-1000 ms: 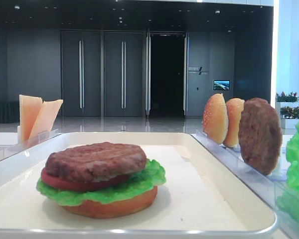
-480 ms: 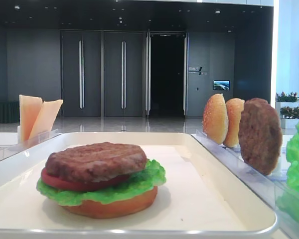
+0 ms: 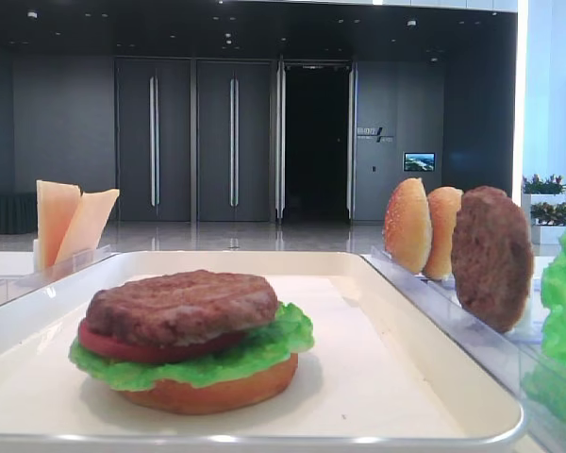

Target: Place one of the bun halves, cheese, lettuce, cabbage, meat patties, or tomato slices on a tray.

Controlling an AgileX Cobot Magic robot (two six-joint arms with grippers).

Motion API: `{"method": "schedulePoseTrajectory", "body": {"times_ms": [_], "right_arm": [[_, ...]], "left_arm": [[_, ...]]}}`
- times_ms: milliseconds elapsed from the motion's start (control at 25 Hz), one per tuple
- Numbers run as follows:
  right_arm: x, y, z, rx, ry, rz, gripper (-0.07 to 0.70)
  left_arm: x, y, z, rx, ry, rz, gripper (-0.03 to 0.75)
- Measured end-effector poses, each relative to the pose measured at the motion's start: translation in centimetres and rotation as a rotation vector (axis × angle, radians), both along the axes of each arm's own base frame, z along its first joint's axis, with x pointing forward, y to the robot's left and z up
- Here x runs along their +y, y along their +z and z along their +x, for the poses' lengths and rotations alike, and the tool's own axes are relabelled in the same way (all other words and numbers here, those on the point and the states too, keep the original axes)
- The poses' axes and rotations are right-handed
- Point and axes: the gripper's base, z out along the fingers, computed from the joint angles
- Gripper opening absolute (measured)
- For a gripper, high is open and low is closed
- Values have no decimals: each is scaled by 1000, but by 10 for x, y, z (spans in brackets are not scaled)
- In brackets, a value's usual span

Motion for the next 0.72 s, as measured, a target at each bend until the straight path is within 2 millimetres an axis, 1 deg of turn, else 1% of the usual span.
{"method": "schedulePoseTrajectory", "body": {"times_ms": [120, 200, 280, 440, 640, 720], "right_arm": [[0, 2, -14, -84, -7, 7, 377], [0, 3, -19, -111, -7, 6, 377], [1, 1, -24, -109, -6, 6, 377], [1, -9, -34, -87, -4, 6, 377], [1, -10, -53, -206, 14, 5, 377], [1, -10, -54, -211, 24, 6, 369]], "left_arm": [[0, 0, 0, 0, 0, 0, 391], [0, 0, 0, 0, 0, 0, 391], [0, 0, 0, 0, 0, 0, 391], [0, 0, 0, 0, 0, 0, 391], [0, 0, 0, 0, 0, 0, 391], [0, 0, 0, 0, 0, 0, 391]]}}
